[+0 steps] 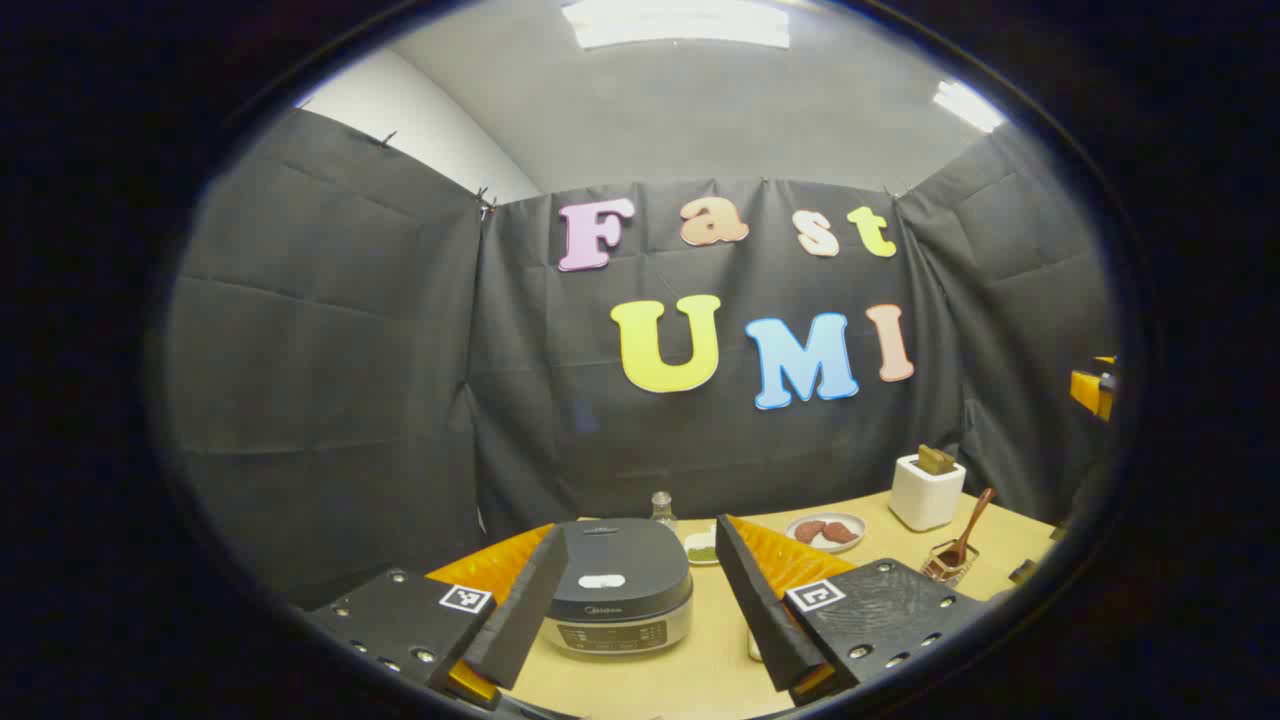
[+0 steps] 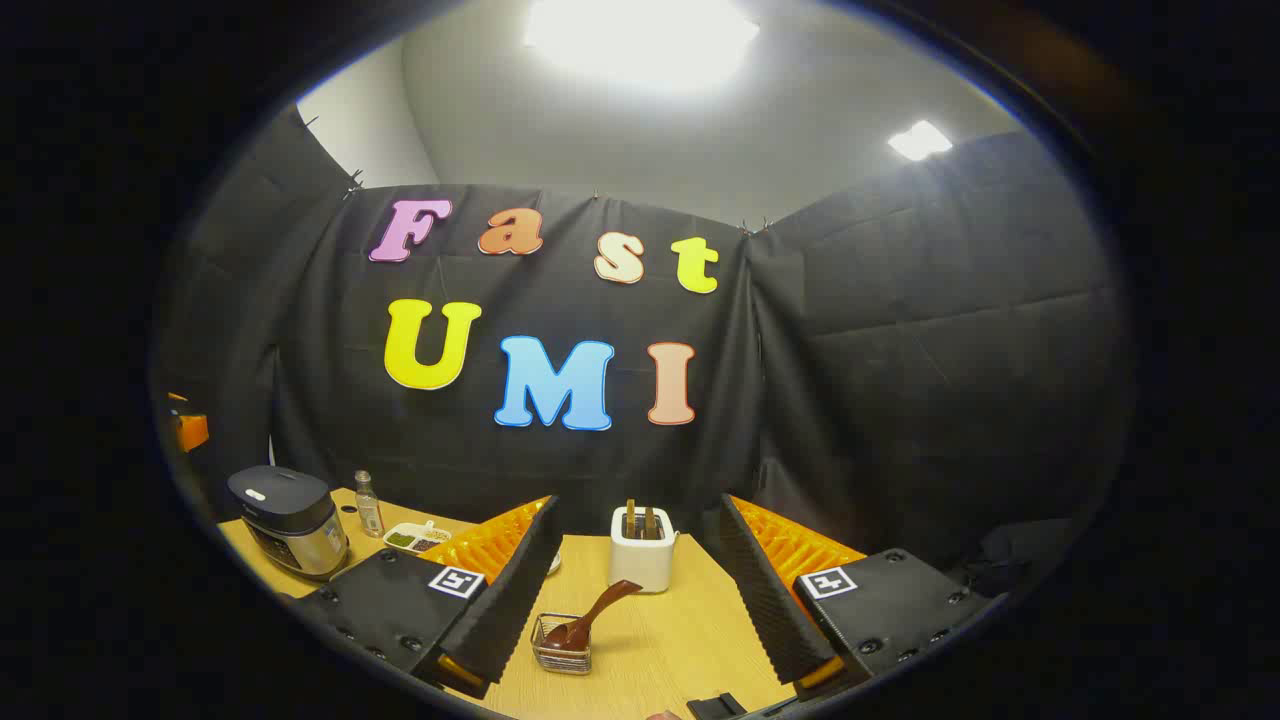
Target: Close the left gripper, press the button to open the rice cooker; take a wooden spoon from the chopstick holder with the right hand, scoop a spoonful of rice and pour it into the rice cooker, then put the wooden spoon back into the chopstick holder.
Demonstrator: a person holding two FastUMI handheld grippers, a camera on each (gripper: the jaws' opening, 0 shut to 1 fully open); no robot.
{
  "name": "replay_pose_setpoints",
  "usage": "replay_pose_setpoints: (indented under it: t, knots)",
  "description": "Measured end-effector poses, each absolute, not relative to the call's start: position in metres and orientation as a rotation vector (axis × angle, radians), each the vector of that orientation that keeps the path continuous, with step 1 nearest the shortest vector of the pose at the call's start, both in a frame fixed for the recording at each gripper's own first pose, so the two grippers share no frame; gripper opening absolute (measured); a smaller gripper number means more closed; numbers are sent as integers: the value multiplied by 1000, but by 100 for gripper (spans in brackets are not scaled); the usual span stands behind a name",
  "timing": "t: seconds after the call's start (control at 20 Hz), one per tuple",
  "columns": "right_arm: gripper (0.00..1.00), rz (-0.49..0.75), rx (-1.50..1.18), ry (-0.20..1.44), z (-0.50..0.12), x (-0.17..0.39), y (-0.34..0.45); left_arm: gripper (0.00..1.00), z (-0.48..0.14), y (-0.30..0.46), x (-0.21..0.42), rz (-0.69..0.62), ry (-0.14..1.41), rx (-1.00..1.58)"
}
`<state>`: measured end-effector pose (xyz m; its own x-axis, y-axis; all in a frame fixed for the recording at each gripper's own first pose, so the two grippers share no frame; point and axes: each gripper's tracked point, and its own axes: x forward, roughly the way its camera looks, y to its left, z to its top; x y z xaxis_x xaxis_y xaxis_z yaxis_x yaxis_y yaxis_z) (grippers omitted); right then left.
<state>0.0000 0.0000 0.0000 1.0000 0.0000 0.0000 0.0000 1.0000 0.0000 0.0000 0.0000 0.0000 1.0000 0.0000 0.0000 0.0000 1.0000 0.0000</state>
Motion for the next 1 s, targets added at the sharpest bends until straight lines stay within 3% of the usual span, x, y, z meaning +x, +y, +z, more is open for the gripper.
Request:
replay_pose_setpoints:
  t: [1.0]
  knots:
    - [99, 2, 41, -4, -1, 21, 0, 90, 16, 5, 12, 18, -23, 32]
